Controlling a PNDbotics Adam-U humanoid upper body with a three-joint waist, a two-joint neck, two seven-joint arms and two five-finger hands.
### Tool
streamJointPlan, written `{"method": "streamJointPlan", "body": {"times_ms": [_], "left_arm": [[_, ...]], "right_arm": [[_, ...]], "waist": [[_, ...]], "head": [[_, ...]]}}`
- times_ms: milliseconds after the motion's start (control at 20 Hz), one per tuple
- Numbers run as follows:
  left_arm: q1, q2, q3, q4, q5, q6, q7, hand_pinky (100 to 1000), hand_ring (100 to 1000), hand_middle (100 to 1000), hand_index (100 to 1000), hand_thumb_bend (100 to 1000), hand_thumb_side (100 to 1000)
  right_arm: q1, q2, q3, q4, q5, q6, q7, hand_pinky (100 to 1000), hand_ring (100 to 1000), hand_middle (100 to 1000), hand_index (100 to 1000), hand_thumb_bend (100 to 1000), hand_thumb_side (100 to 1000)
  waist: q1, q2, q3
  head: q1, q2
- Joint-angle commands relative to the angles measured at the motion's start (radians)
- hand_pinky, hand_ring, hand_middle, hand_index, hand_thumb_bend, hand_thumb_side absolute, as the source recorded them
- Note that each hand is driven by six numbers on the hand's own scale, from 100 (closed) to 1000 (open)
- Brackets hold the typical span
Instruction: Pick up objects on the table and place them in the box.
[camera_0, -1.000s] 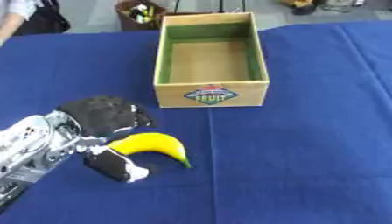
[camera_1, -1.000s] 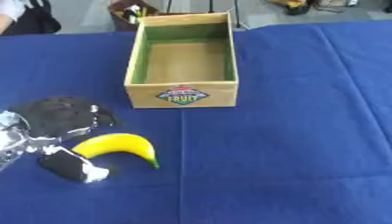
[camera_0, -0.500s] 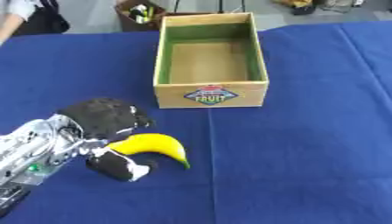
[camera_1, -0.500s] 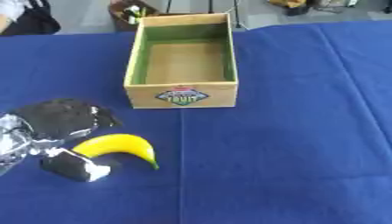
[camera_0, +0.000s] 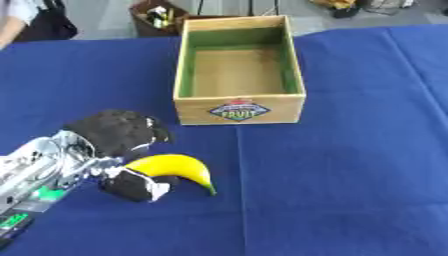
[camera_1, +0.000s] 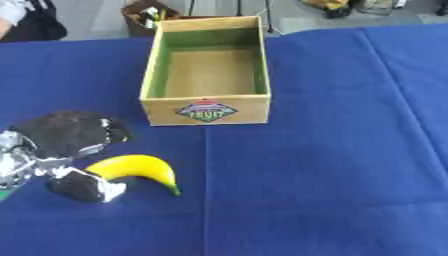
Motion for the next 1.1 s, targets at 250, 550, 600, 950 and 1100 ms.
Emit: {"method": "streamJointPlan", "body": {"times_ms": [250,550,600,950,1100], "left_arm": [[-0.012,-0.003,0.016,0.035,0.002,-0.001,-0.003,656,758,809,890,301,683],[-0.017,-0.013,0.011,0.08,0.01,-0.008,-0.003,655,758,808,884,308,668],[-0.018,-0.016,0.011,0.089,0.011,-0.009,-0.001,655,758,809,883,312,668],[-0.029,-0.038,0.002,0.155,0.004,-0.02,0.025,643,746,780,862,300,647],[-0.031,-0.044,-0.001,0.171,0.004,-0.03,0.04,637,742,773,853,299,639]], "right_arm": [[-0.01,-0.009,-0.003,-0.017,-0.013,0.001,0.004,752,718,621,794,100,938],[-0.013,-0.003,-0.002,-0.017,-0.018,0.004,0.006,752,718,620,794,100,933],[-0.014,-0.003,-0.002,-0.017,-0.019,0.005,0.007,752,718,620,794,100,934],[-0.014,0.002,-0.002,-0.017,-0.021,0.006,0.007,753,717,620,791,100,932],[-0.014,0.003,-0.002,-0.017,-0.022,0.007,0.007,753,717,619,790,100,930]], "waist": [[-0.002,-0.013,-0.004],[0.0,-0.011,-0.007],[0.0,-0.01,-0.007],[-0.002,-0.008,-0.011],[-0.001,-0.008,-0.012]], "head": [[0.007,-0.013],[0.008,-0.015],[0.008,-0.015],[0.01,-0.018],[0.01,-0.018]]}}
